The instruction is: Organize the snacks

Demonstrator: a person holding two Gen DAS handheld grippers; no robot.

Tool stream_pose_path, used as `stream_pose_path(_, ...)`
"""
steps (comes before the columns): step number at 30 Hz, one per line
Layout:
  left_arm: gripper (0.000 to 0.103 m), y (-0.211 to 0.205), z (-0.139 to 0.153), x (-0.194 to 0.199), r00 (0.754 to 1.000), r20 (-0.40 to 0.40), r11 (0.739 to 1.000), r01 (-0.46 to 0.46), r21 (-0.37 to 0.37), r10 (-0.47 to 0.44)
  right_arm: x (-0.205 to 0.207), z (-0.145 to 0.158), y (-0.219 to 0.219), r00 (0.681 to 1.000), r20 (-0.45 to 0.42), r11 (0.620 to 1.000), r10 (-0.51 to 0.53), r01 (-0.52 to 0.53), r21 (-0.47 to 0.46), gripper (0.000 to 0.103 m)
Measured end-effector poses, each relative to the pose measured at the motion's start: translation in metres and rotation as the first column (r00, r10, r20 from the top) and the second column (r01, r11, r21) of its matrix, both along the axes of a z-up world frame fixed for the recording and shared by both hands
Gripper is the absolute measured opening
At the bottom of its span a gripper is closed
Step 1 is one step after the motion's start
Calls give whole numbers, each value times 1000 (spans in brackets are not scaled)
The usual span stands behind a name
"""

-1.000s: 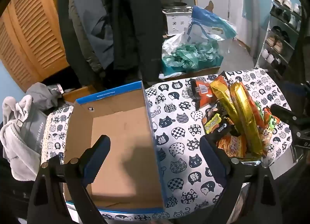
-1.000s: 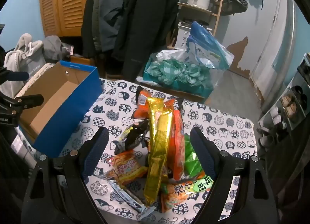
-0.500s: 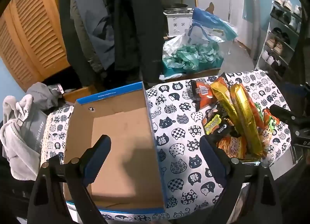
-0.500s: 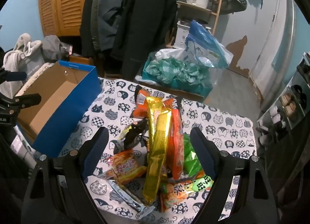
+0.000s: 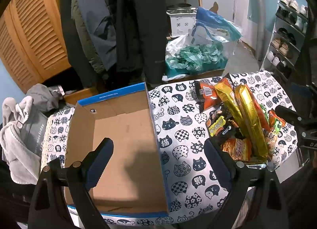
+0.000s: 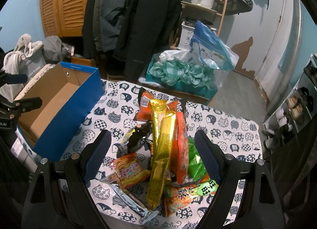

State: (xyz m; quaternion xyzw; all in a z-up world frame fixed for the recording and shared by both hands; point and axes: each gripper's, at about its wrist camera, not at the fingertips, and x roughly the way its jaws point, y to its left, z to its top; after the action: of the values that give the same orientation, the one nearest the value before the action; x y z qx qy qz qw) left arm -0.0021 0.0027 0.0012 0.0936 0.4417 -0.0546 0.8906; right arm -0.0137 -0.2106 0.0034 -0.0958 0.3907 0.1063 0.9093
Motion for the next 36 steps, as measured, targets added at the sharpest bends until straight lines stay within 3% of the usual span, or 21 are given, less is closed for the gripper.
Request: stream_pose_path(36,94,-4,-8,-5,1000,-9,1000,16,0,-16,0,0,-2,1000,-8,1000,-6,6,-4,84)
